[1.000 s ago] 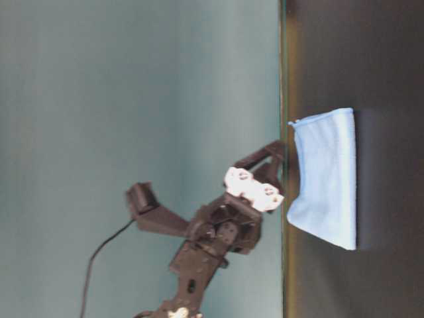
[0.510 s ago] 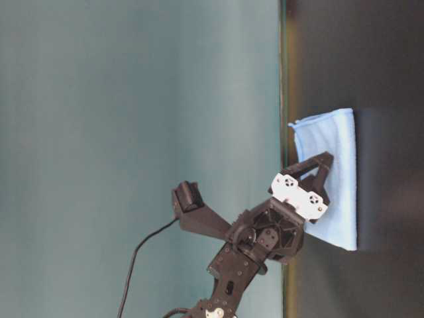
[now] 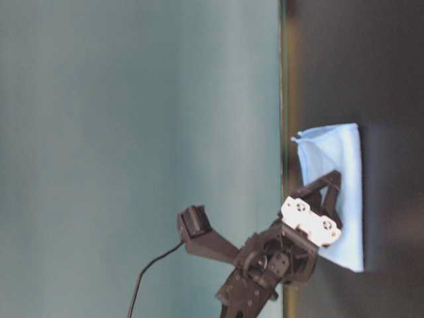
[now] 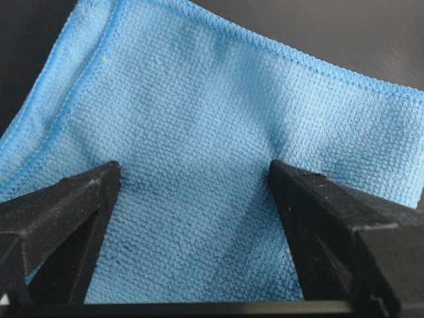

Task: Push a blue cloth with the left arm to wipe the desk.

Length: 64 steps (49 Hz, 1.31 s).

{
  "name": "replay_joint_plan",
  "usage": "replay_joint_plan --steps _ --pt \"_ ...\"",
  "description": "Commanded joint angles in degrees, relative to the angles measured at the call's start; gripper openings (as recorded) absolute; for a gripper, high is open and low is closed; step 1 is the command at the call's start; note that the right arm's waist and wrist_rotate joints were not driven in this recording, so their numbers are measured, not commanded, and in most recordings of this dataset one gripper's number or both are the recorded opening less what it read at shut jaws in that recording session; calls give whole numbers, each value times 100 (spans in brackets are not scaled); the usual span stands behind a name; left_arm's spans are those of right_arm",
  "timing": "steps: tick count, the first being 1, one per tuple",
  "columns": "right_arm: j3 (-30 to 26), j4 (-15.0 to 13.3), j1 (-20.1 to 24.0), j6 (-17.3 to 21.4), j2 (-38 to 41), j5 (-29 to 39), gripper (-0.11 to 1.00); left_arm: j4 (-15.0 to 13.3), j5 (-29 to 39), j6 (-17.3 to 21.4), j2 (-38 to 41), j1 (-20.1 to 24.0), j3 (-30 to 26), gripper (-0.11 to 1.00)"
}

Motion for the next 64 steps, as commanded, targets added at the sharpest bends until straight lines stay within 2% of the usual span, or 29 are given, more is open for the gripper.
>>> replay_joint_plan --steps 1,18,41,52,64 --pt "-26 9 0 0 0 -26 1 26 9 0 -272 -299 202 88" --pt "53 9 9 0 -105 -18 1 18 -26 -44 -826 -1257 1143 88" --pt "53 9 0 0 -149 -26 1 18 141 -202 -1327 -2900 1679 88" --pt "44 9 9 -9 -176 -26 1 26 501 -571 -1485 -3674 1723 88" --pt "44 53 0 -9 -185 -53 1 18 993 -1063 -1521 -4799 1679 88"
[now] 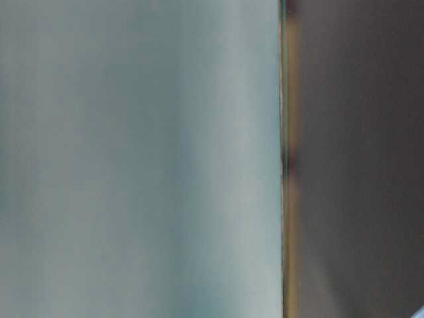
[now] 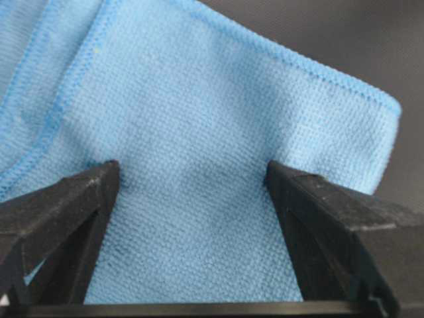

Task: Push a blue cloth with the left arm to wipe the desk.

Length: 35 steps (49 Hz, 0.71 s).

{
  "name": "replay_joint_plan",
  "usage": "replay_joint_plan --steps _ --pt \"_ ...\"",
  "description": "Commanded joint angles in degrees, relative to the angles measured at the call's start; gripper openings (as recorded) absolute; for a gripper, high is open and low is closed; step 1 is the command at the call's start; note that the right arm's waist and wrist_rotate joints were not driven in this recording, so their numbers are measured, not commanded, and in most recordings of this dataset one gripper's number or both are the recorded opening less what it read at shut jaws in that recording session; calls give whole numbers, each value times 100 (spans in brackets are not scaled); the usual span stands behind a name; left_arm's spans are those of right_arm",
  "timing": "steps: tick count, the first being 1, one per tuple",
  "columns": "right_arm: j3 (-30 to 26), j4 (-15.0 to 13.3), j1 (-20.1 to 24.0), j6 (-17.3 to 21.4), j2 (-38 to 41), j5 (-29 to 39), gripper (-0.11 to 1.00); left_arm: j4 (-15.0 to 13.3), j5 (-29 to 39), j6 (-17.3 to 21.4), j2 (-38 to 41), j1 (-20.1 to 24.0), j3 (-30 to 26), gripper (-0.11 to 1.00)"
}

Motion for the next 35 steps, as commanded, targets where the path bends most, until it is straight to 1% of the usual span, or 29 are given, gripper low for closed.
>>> replay_joint_plan --steps 1,7,10,16,21,25,30,35 --pt "-35 26 0 0 18 -70 1 18 123 -185 0 -501 -26 88" --pt "-35 35 0 0 18 -79 1 18 141 -387 -18 -879 -70 88" --pt "-35 35 0 0 18 -79 1 18 149 -475 -18 -984 -105 88" --pt "-35 35 0 9 9 -88 1 18 149 -677 -26 -1090 -158 88" --pt "-35 35 0 0 9 -79 1 18 158 -765 -35 -1134 -185 88" --pt "-35 35 0 9 9 -88 1 18 149 -729 -44 -1134 -202 88" --pt "-35 35 0 0 9 -88 1 18 149 -633 -70 -984 -264 88" --pt "-35 35 0 9 9 -88 1 26 158 -404 -193 -879 -360 88"
